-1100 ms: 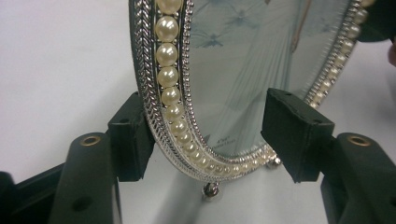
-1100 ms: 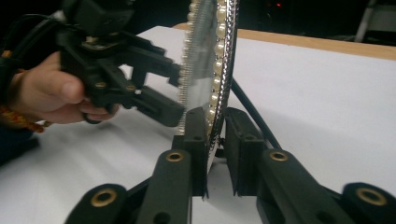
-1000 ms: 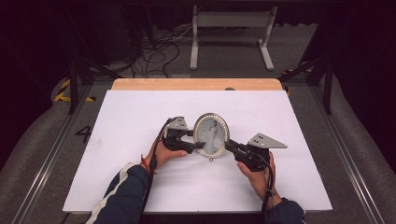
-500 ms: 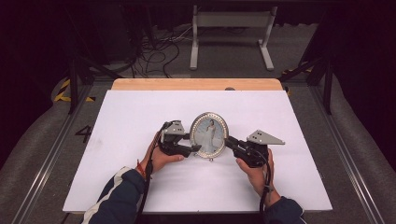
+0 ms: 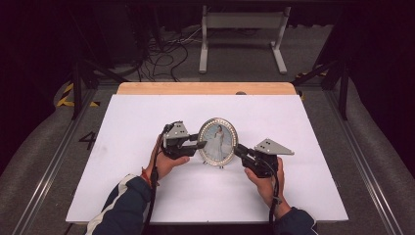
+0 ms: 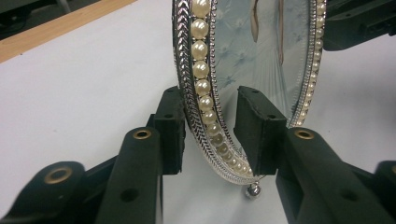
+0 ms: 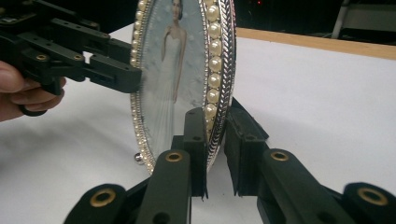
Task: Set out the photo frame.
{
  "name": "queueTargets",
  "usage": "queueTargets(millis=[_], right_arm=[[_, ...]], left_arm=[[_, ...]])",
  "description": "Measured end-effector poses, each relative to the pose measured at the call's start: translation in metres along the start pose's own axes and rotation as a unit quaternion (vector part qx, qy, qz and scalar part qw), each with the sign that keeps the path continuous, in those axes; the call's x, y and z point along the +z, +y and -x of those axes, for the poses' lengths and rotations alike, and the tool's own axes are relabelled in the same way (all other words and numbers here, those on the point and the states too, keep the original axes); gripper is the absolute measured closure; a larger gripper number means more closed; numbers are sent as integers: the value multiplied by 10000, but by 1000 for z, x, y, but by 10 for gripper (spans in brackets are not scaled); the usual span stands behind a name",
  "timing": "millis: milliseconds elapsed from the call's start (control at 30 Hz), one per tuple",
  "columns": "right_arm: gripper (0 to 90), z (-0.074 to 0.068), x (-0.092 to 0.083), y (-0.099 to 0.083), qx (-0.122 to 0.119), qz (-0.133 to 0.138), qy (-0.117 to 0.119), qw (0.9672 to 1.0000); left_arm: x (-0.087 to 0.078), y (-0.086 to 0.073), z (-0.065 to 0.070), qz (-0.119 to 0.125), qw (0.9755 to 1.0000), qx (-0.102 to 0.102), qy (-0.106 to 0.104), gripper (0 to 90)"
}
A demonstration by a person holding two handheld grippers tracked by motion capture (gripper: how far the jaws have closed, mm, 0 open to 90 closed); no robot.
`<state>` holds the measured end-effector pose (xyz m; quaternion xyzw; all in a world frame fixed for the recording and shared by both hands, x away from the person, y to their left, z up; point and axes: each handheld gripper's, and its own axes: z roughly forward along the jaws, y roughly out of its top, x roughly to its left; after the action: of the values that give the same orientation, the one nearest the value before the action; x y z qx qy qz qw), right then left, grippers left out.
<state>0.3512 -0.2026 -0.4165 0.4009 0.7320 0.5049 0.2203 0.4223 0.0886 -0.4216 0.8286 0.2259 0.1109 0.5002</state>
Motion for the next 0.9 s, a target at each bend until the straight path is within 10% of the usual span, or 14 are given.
queueTargets(millis=[900], right_arm=[[792,7,11,7,-38,-112,87,9999]], left_arm=[[-12,-10,13,-12,9997,-11,229,688]])
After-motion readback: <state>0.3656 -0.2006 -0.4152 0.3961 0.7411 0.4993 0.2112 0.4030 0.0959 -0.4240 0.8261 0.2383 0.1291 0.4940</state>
